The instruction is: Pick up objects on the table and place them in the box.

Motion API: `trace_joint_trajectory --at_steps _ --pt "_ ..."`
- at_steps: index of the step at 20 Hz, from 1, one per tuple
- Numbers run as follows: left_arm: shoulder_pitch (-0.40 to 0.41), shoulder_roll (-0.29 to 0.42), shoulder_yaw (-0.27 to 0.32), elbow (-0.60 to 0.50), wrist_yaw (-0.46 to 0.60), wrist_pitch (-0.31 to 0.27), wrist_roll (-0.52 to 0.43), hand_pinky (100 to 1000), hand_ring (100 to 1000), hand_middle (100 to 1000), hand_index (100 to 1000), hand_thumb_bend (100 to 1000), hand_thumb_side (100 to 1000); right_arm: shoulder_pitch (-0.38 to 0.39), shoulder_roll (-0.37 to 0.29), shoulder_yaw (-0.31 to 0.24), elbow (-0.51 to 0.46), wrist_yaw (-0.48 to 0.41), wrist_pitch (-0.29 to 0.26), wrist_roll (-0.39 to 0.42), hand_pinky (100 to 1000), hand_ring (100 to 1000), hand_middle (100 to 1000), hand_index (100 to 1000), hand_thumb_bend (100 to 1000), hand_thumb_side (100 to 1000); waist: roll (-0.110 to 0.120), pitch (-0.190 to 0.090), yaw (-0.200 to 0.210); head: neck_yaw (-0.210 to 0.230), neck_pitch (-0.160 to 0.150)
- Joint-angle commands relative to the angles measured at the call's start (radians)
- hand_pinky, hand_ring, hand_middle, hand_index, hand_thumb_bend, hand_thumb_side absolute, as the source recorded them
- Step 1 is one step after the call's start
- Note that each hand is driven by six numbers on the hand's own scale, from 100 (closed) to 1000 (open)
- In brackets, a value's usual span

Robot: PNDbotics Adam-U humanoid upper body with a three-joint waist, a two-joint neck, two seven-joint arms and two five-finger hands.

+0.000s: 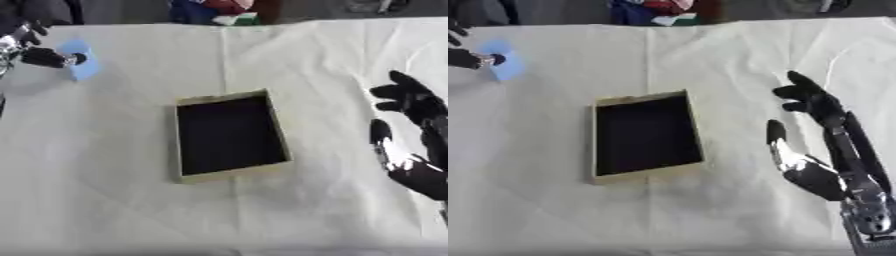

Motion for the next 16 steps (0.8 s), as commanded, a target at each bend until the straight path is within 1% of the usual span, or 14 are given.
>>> trace_joint_trajectory --at_steps 1,5,6,10,16 --pt "-0.031 0.016 0.021 0.023 -0.015 0.005 0.037 817 814 815 928 605 413 -0.010 -0.003 0.002 -0.017 -0.004 -0.001 0.004 758 834 761 974 124 529 0.002 -0.010 -0.004 0.004 0.005" --pt "-0.034 0.013 0.023 0.041 -0.015 0.002 0.063 817 814 815 928 605 413 -0.011 -0.002 0.003 -0.017 -0.004 -0.002 0.005 758 834 761 974 124 529 0.002 -0.008 -0.006 0.005 0.005" --pt "-0.035 0.013 0.024 0.043 -0.014 0.001 0.067 807 801 801 924 596 417 -0.011 -0.002 0.003 -0.017 -0.004 -0.002 0.005 758 835 761 974 122 530 0.003 -0.007 -0.006 0.004 0.005" --pt "-0.032 0.005 0.029 0.050 -0.008 0.012 0.104 804 798 796 922 586 418 -0.014 0.000 0.003 -0.016 -0.003 -0.002 0.006 758 835 761 974 122 531 0.004 -0.002 -0.006 0.005 0.005" --pt "-0.028 -0.002 0.028 0.063 0.012 0.008 0.133 792 785 778 903 583 421 -0.014 0.002 0.003 -0.014 -0.003 -0.003 0.007 758 834 761 975 121 531 0.004 0.000 -0.007 0.005 0.004"
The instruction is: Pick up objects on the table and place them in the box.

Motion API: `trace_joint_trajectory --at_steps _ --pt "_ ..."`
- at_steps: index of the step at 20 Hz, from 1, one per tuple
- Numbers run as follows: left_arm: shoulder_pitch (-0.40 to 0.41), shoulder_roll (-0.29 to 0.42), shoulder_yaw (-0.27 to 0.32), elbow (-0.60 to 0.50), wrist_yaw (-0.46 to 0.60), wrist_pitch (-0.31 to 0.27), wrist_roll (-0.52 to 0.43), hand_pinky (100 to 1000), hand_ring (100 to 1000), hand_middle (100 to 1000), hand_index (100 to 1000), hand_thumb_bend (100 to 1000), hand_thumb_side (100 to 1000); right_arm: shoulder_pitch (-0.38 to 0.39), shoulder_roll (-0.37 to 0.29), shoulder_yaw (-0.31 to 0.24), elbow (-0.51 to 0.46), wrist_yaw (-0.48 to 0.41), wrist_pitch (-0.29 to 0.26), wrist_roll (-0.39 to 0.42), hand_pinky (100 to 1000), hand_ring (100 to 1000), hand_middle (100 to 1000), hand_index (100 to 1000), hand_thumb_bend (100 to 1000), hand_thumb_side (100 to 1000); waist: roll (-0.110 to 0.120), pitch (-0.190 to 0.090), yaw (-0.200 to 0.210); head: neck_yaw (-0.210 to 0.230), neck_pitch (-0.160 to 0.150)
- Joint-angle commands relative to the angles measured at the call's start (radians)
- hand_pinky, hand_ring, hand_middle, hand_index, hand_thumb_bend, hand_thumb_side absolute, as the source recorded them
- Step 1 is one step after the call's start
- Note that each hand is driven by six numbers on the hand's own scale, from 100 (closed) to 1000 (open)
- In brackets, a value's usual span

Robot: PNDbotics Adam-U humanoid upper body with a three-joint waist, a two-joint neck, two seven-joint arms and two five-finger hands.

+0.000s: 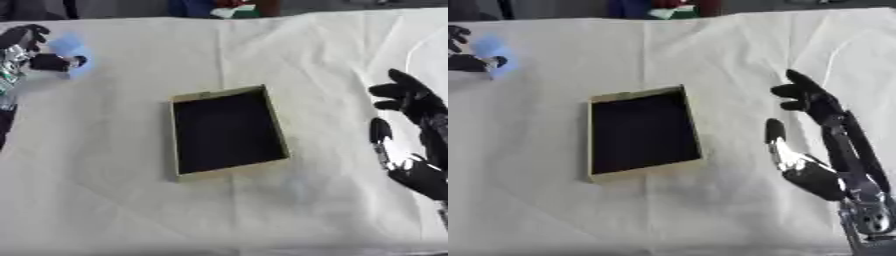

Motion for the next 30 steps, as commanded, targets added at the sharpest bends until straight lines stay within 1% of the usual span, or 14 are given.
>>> trace_joint_trajectory --at_steps 1,8,9,13,15,16,20,21,22,24,27,30 --pt "-0.019 0.015 0.008 -0.005 0.014 -0.004 0.020 792 785 778 902 583 421 -0.008 -0.005 -0.002 -0.014 -0.003 -0.001 0.001 758 834 761 975 121 531 0.000 -0.013 -0.001 0.004 0.004" --pt "-0.017 0.012 0.002 0.002 0.036 -0.012 0.034 790 782 773 896 583 421 -0.009 -0.004 -0.002 -0.013 -0.003 -0.001 0.002 758 835 760 975 121 531 0.000 -0.010 -0.002 0.004 0.003" --pt "-0.014 0.010 0.001 0.001 0.037 -0.015 0.035 781 764 745 866 573 419 -0.009 -0.003 -0.002 -0.013 -0.003 -0.001 0.002 758 835 760 975 118 533 -0.001 -0.009 -0.003 0.004 0.003" --pt "-0.007 0.006 -0.002 0.000 0.038 -0.023 0.046 765 731 704 842 561 418 -0.009 0.000 -0.002 -0.010 -0.003 0.000 0.003 758 835 760 975 114 535 -0.001 -0.008 -0.004 0.004 0.002" --pt "-0.006 0.006 -0.003 0.000 0.038 -0.025 0.046 764 730 702 842 561 417 -0.010 0.000 -0.002 -0.009 -0.003 -0.001 0.003 758 835 760 975 114 535 -0.001 -0.008 -0.003 0.004 0.001" --pt "-0.006 0.006 -0.003 0.000 0.037 -0.025 0.046 756 712 674 820 553 414 -0.010 0.000 -0.002 -0.008 -0.003 -0.001 0.003 758 835 760 975 114 535 -0.001 -0.008 -0.003 0.004 0.001" --pt "-0.006 0.005 -0.004 -0.001 0.031 -0.026 0.048 751 704 665 814 553 413 -0.009 0.000 -0.003 -0.008 -0.004 -0.002 0.003 758 835 760 975 114 534 -0.001 -0.010 -0.003 0.004 0.001" --pt "-0.007 0.006 -0.003 -0.006 0.028 -0.027 0.051 716 625 579 735 534 401 -0.009 0.000 -0.004 -0.007 -0.005 -0.002 0.003 758 835 760 975 114 534 0.000 -0.011 -0.003 0.004 0.002" --pt "-0.008 0.007 -0.002 -0.017 0.023 -0.028 0.061 711 614 566 723 530 400 -0.009 -0.001 -0.004 -0.007 -0.005 -0.001 0.003 758 834 760 975 112 534 0.000 -0.012 -0.002 0.003 0.002" --pt "-0.006 0.006 -0.003 -0.036 0.020 -0.032 0.086 690 559 509 671 520 398 -0.009 -0.002 -0.005 -0.006 -0.006 -0.001 0.003 759 834 761 975 111 533 0.001 -0.015 -0.002 0.003 0.002" --pt "-0.004 0.010 -0.015 -0.071 0.024 -0.049 0.108 683 532 482 643 507 399 -0.008 -0.004 -0.006 -0.005 -0.009 -0.001 0.003 759 834 761 975 110 533 0.002 -0.019 0.002 0.003 0.003" --pt "-0.004 0.016 -0.031 -0.113 0.027 -0.061 0.103 680 524 474 634 499 399 -0.008 -0.007 -0.007 -0.005 -0.011 -0.001 0.003 759 835 761 976 110 533 0.004 -0.023 0.005 0.002 0.004"
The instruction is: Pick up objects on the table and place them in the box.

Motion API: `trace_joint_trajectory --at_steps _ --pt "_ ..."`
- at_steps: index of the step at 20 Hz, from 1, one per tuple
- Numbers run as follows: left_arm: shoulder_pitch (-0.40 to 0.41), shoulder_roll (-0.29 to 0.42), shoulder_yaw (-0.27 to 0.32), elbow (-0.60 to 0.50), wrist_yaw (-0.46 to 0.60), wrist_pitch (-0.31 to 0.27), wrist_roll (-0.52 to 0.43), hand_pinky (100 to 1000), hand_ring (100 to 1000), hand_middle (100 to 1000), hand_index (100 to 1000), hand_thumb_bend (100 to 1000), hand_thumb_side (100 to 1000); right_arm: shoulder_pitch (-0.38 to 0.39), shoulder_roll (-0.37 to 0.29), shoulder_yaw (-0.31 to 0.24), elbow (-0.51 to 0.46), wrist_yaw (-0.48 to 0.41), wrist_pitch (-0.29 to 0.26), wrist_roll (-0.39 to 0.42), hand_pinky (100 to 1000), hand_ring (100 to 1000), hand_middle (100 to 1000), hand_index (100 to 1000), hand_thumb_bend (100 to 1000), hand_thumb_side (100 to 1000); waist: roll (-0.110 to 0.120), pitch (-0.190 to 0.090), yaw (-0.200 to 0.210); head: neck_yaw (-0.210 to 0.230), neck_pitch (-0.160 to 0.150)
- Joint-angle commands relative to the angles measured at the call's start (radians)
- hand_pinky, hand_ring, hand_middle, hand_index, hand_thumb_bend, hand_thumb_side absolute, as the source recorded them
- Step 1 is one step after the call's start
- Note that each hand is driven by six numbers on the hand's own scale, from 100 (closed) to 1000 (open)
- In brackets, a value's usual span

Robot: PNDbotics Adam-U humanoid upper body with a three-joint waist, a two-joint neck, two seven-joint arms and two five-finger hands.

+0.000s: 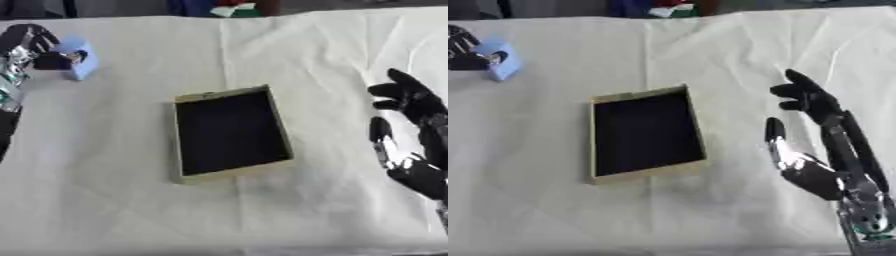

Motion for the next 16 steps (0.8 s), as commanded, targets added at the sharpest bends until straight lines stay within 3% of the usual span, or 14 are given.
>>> trace_joint_trajectory --at_steps 1,9,16 --pt "-0.015 0.032 -0.012 -0.056 0.005 -0.010 -0.001 680 524 474 634 499 399 -0.008 -0.015 -0.007 -0.010 -0.008 -0.001 0.001 759 835 761 976 110 533 0.003 -0.021 0.002 0.001 0.005" --pt "-0.039 0.031 -0.139 -0.224 0.030 -0.105 -0.086 694 531 480 639 476 431 -0.009 -0.024 -0.007 -0.011 -0.015 -0.002 0.003 761 835 762 976 109 529 0.010 -0.033 -0.004 -0.002 0.005" --pt "-0.029 0.001 -0.295 -0.395 0.059 -0.210 -0.191 713 547 498 656 454 445 -0.016 -0.030 -0.003 -0.013 -0.022 -0.003 0.012 762 836 763 976 107 527 0.014 -0.036 -0.013 -0.002 0.005"
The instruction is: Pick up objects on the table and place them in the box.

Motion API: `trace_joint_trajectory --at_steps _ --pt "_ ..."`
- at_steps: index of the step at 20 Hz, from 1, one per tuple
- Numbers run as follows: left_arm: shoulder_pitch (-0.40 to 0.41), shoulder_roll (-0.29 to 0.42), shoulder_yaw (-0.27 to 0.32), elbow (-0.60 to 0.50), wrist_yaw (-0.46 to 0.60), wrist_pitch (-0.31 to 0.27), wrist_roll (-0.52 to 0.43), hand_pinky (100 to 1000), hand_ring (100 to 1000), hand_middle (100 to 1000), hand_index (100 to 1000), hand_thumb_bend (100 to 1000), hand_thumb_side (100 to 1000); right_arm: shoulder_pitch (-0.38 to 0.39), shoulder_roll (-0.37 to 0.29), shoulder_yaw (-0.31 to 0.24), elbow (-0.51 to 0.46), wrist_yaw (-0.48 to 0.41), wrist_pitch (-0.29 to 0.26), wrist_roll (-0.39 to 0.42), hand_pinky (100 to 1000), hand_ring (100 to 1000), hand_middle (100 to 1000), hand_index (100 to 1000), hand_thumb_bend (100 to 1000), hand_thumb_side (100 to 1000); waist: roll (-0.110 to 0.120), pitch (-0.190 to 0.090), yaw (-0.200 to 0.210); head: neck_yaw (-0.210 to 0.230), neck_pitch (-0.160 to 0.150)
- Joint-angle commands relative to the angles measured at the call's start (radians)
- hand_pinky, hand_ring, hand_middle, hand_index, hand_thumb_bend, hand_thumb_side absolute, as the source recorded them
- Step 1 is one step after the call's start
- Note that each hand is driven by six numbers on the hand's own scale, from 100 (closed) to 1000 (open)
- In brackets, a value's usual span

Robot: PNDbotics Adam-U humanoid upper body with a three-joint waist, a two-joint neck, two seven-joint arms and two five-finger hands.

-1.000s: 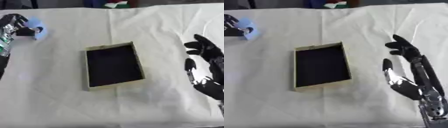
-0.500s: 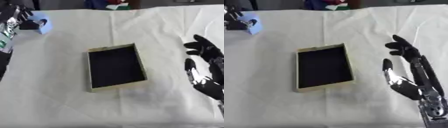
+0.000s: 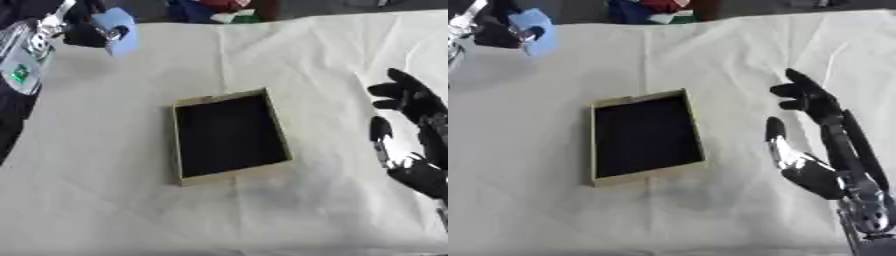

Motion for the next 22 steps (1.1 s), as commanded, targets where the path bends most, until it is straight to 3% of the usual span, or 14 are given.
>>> trace_joint_trajectory --at_steps 1,6,12,19,22 --pt "-0.015 -0.003 -0.070 -0.093 0.014 -0.050 -0.046 719 553 504 661 447 448 -0.012 -0.022 -0.002 -0.013 -0.013 -0.002 0.007 762 836 763 977 107 527 0.001 -0.017 -0.005 0.001 0.005" --pt "0.000 -0.033 -0.188 -0.218 0.039 -0.115 -0.123 716 555 506 662 443 441 -0.013 -0.022 0.000 -0.015 -0.016 -0.003 0.012 763 836 763 976 104 525 0.000 -0.016 -0.015 0.003 0.005" --pt "0.024 -0.057 -0.298 -0.339 0.104 -0.062 -0.208 718 565 516 671 444 433 -0.016 -0.021 0.004 -0.015 -0.016 -0.005 0.022 764 837 763 976 100 524 0.001 -0.014 -0.014 -0.003 0.005" --pt "0.053 -0.073 -0.330 -0.361 0.156 -0.018 -0.308 719 592 545 695 430 433 -0.016 -0.018 0.009 -0.007 -0.018 -0.002 0.041 766 838 763 978 100 539 0.002 -0.012 -0.011 -0.007 0.004" --pt "0.063 -0.072 -0.326 -0.361 0.178 0.001 -0.351 735 670 634 764 442 446 -0.016 -0.014 0.013 -0.001 -0.018 -0.002 0.055 767 838 762 976 100 546 0.003 -0.011 -0.011 -0.008 0.005"
